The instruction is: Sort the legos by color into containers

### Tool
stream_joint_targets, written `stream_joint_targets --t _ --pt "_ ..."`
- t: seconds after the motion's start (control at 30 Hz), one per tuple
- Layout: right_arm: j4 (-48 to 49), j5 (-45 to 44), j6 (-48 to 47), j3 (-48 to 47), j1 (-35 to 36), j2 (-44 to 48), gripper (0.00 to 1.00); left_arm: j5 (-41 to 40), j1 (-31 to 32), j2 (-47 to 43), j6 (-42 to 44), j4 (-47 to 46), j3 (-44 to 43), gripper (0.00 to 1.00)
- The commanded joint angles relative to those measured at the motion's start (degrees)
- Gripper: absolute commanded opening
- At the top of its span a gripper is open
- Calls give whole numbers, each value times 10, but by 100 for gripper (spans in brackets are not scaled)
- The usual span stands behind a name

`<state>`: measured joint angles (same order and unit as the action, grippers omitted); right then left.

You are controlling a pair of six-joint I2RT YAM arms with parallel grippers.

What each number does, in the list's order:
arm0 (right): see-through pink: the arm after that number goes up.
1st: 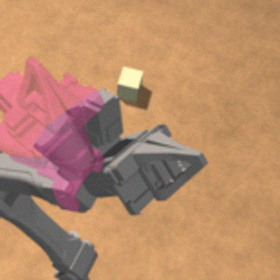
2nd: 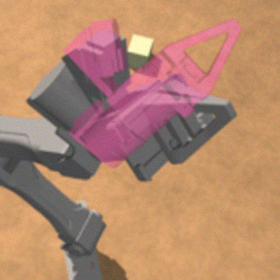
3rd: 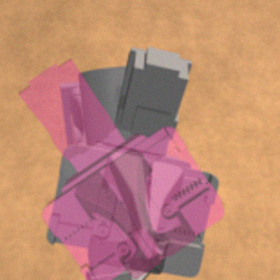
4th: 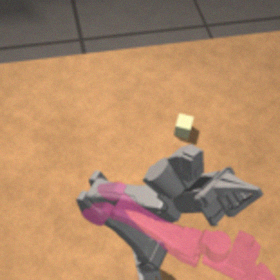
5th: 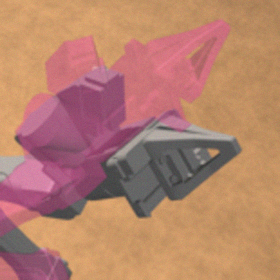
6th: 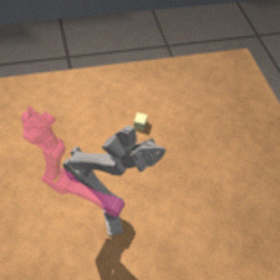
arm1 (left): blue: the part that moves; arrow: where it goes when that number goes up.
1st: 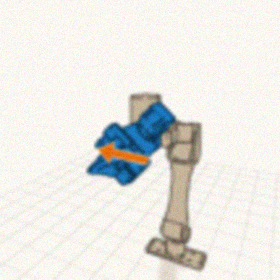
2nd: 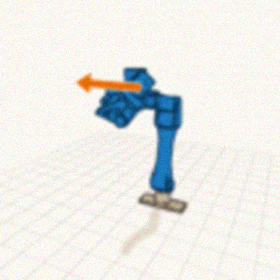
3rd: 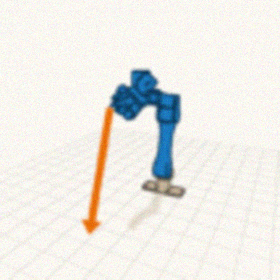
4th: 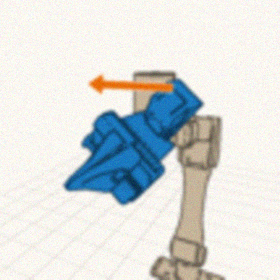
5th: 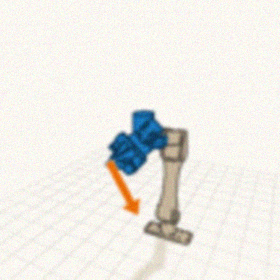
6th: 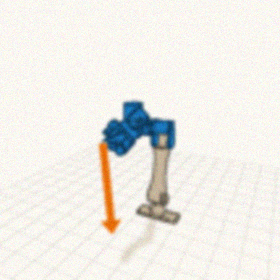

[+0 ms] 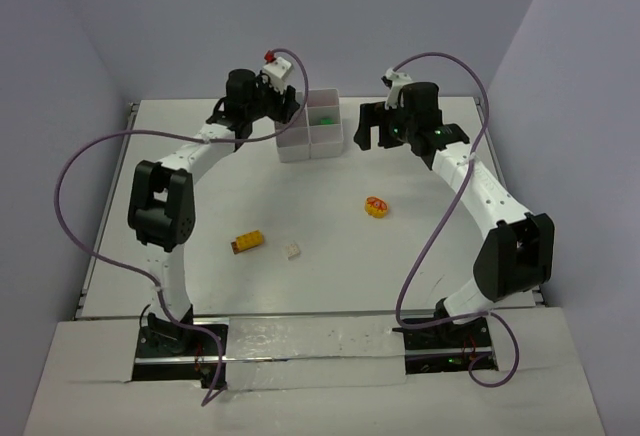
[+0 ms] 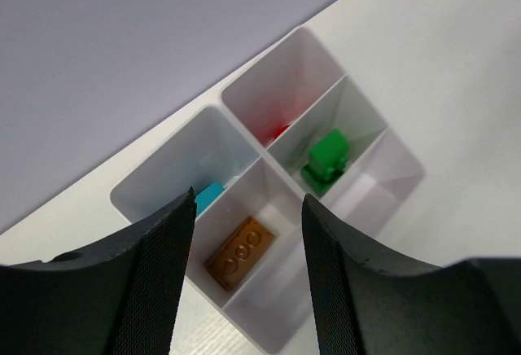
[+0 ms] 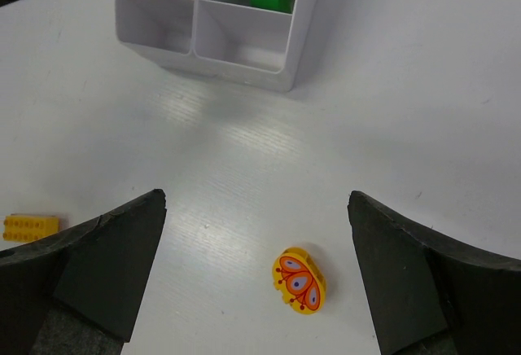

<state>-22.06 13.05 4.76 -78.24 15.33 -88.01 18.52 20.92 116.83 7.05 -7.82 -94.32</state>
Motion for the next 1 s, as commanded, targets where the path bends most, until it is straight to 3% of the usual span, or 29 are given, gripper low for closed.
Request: stream_joint_targets --t 0.0,0.23,0.37,0.57,0.8,0.97 --pt "6 16 -14 8 -4 42 100 76 -8 -103 -26 95 -11 62" --pt "-30 25 -29 28 -4 75 100 99 -15 -200 104 434 2 68" --pt "-57 26 -37 50 -4 109 100 98 -13 -264 161 613 65 77" --pt "-81 30 -41 85 -4 152 100 21 24 -338 181 674 145 83" --pt "-95 41 -67 109 -4 188 100 -44 47 -329 154 649 210 86" --pt "-101 35 -83 82 -4 163 100 -72 66 -295 162 635 212 83"
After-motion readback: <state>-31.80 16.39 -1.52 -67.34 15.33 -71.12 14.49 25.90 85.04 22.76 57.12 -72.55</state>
